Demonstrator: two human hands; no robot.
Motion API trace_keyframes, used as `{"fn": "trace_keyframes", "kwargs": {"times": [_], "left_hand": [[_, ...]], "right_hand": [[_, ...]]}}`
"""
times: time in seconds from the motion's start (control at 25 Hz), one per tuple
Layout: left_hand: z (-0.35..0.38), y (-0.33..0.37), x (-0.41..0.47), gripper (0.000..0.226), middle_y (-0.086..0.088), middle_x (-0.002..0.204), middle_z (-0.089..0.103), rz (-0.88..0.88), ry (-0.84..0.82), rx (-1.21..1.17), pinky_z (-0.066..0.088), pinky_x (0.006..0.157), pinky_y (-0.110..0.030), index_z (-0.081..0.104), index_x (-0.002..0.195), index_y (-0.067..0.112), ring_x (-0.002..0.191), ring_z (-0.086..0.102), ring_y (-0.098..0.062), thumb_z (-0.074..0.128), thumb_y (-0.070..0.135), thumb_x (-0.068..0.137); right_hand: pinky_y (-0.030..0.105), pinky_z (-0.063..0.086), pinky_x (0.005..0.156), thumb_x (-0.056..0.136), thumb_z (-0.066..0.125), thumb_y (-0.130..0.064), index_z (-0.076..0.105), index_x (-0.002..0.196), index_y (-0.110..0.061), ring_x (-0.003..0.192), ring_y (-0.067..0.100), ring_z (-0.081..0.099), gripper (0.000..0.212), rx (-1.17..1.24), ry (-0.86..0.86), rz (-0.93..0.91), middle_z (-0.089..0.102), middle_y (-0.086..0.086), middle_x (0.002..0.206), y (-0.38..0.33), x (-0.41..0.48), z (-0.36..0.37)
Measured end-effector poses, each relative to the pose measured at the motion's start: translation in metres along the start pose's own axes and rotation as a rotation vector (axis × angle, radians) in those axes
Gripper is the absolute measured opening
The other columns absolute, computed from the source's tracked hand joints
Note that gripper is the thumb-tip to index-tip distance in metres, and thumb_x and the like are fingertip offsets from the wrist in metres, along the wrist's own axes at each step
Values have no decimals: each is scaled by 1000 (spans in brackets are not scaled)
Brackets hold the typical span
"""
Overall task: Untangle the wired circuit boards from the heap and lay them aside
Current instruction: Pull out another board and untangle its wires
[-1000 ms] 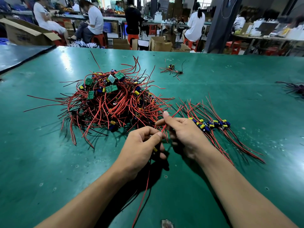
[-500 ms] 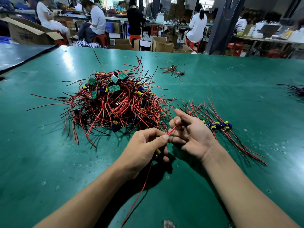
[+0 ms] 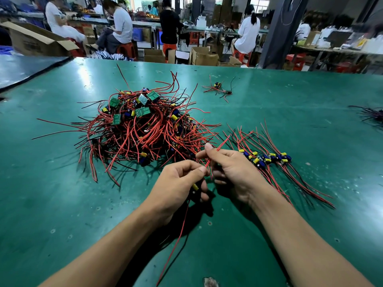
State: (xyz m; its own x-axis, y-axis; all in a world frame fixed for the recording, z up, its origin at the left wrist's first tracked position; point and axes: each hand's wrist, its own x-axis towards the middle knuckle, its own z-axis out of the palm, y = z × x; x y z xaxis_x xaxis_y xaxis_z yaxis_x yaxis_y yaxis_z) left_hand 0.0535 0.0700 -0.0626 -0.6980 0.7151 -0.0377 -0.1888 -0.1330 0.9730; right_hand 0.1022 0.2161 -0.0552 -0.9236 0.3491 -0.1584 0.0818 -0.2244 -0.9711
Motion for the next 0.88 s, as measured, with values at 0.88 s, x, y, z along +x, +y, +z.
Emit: {"fn": "trace_keyframes", "kwargs": {"times": [0.88], "left_hand": [[-1,-2,-2,15,-12,63,65,-17,-135,42,51,53,-25,66,86,2,51,61,-22,58,11,95]], "right_hand": [[16,18,29,95,50,-61,61,75,-9,30,2,21,57,314,246,134,38,-5,52,-9,6,-13]]}}
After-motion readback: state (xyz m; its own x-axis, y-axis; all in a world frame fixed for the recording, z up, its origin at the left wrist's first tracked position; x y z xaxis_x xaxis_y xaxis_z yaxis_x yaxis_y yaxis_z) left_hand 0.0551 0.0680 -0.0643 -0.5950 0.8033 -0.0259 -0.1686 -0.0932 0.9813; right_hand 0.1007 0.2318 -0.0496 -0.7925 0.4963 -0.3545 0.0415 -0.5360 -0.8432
